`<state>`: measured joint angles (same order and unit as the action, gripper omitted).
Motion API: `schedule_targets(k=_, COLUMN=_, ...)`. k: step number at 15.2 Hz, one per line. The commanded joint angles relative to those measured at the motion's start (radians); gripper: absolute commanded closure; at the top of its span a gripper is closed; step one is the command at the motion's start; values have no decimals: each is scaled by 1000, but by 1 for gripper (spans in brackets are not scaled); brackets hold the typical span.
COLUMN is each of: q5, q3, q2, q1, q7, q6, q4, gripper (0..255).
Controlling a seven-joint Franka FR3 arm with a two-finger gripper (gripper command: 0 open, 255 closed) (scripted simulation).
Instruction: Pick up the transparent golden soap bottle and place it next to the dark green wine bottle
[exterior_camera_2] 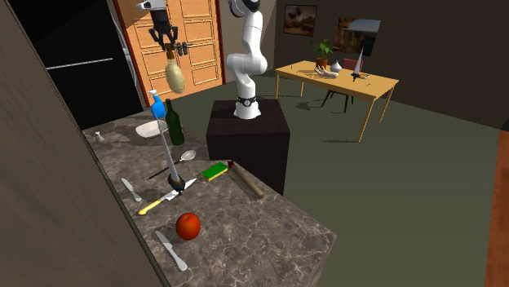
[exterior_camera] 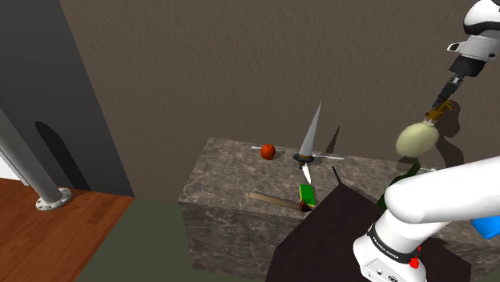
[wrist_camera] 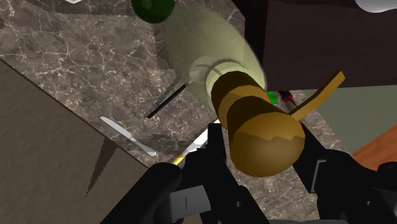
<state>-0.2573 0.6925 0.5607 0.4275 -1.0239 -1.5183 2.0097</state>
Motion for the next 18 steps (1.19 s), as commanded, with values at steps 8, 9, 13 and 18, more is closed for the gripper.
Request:
schedule_targets(k=8, q5=-38, q3=234, q2=-90, q1=-12, q7=-246, q6=15, q4=-148, gripper=255)
schedule_targets(k=9, q5=-36, q3=269, q2=-108, q1=-20, q7=-277, q6=15, q4=-170, gripper=255)
schedule_targets(k=13, q5=-6, q3=441, q2=-198, q1=-80, q7=-412, q6=16, q4=-274, gripper=255)
schedule_targets(k=18, q5=6, q3=545, q2=-231, q1=-121, q7=-470, q6=-35, q4=-265, gripper=255)
